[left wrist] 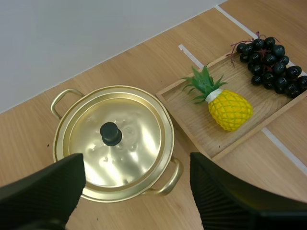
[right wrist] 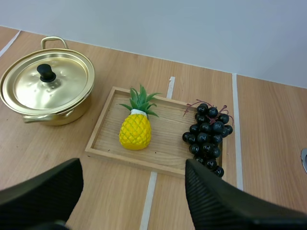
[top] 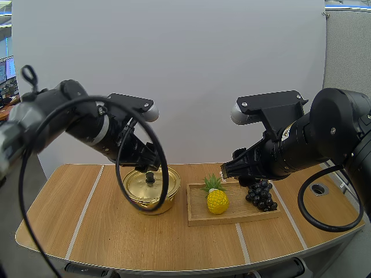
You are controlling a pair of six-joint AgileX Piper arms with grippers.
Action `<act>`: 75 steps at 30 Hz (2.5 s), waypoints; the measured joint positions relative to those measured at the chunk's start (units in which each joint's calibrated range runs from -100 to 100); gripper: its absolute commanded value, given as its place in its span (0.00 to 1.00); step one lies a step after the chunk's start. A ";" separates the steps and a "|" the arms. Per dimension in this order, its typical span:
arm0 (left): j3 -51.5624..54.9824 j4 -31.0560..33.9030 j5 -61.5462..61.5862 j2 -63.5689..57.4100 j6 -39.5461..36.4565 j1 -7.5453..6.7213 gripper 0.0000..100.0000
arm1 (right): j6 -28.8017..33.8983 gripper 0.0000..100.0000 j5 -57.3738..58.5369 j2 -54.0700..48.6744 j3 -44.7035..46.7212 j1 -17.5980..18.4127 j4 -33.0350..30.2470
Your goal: Open the pot, put the pineapple inside, and close it
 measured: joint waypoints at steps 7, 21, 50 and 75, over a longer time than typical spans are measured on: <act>-6.80 -0.25 -0.55 11.18 0.64 0.00 1.00 | 0.00 1.00 0.00 0.00 0.00 0.00 0.00; -12.70 -0.25 -3.93 29.41 1.73 0.00 1.00 | 0.00 1.00 0.00 0.00 0.00 0.00 0.00; -13.10 6.71 -10.25 35.94 0.87 -2.60 1.00 | 0.00 1.00 -2.54 0.00 0.00 0.00 0.00; -13.26 7.46 -10.72 35.94 -0.55 -2.60 0.00 | 0.00 1.00 -2.54 0.00 0.00 0.00 0.00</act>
